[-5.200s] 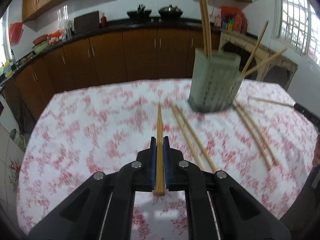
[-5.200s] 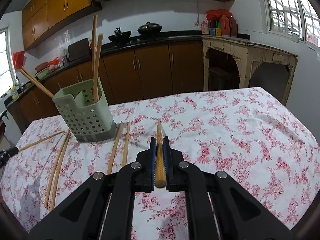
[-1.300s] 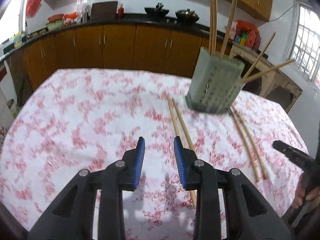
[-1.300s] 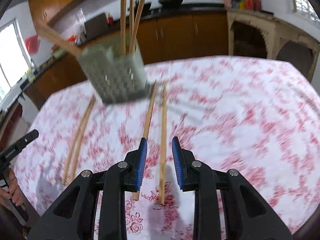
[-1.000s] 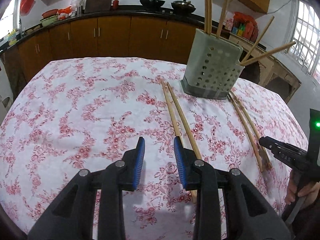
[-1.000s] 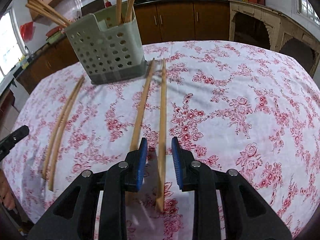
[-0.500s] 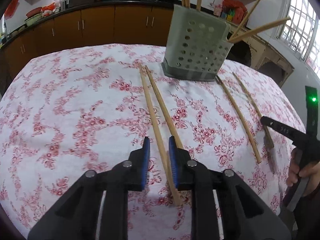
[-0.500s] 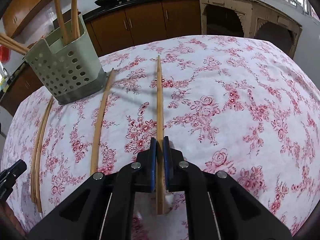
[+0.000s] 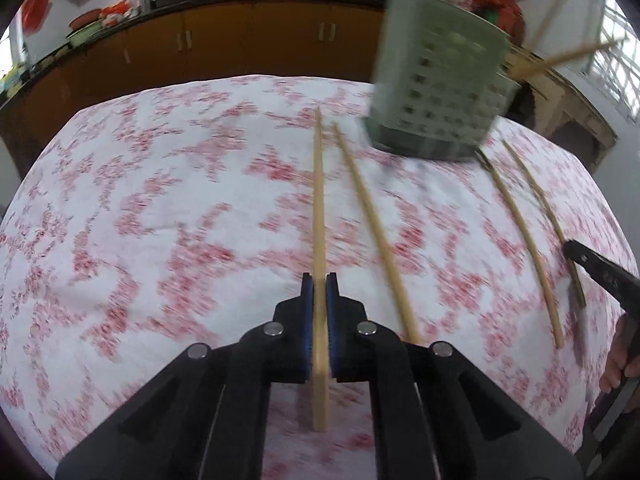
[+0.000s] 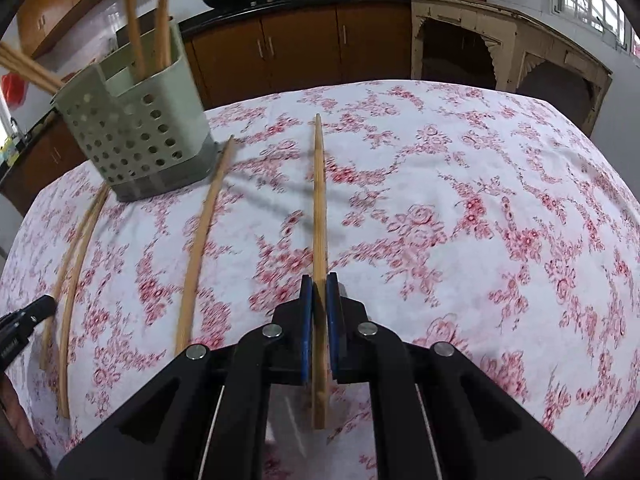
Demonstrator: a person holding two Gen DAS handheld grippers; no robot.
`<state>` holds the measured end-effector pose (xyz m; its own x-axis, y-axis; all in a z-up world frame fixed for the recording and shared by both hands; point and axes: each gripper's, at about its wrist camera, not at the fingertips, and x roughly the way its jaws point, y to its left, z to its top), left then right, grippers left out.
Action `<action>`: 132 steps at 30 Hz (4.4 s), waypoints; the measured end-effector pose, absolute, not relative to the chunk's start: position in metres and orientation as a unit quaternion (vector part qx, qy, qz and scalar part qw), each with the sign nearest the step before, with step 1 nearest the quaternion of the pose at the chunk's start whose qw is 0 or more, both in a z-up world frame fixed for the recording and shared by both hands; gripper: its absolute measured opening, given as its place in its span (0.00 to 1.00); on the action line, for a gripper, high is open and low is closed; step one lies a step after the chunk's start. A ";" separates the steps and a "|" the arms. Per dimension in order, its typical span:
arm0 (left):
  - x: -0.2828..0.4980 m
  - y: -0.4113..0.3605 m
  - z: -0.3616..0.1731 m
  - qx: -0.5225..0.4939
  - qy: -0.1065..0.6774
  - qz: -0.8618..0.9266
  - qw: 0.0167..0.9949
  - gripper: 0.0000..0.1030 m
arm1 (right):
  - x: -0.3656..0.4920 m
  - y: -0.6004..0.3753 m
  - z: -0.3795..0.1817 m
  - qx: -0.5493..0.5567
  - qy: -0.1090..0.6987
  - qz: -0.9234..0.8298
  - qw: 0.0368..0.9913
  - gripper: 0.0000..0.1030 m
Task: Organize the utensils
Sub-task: 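Lower both grippers to the cloth and close each on a loose chopstick, then keep both chopsticks pinched at their ends against the cloth, then lift both held chopsticks upright above the green holder, then insert both chopsticks into the green holder and open both grippers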
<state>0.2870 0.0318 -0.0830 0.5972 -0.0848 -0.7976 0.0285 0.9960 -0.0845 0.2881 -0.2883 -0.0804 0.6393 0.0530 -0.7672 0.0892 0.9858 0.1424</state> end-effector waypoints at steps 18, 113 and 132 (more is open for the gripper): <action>0.296 0.060 -0.084 -0.020 0.430 -0.055 0.901 0.09 | 0.295 -0.293 -0.083 0.079 0.417 -0.014 0.906 0.08; 0.227 0.051 0.105 -0.012 0.232 -0.086 0.969 0.07 | 0.226 -0.293 0.089 0.074 0.187 0.039 0.979 0.07; 0.238 -0.026 0.207 -0.015 0.110 -0.119 0.987 0.07 | 0.235 -0.265 0.178 0.097 0.115 0.122 0.981 0.07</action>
<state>0.2377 -0.0261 0.2069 0.9475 -0.2376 -0.2142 0.2310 0.9714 -0.0556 0.2349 -0.2653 0.1783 0.9437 0.2614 -0.2028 -0.2169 0.9517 0.2175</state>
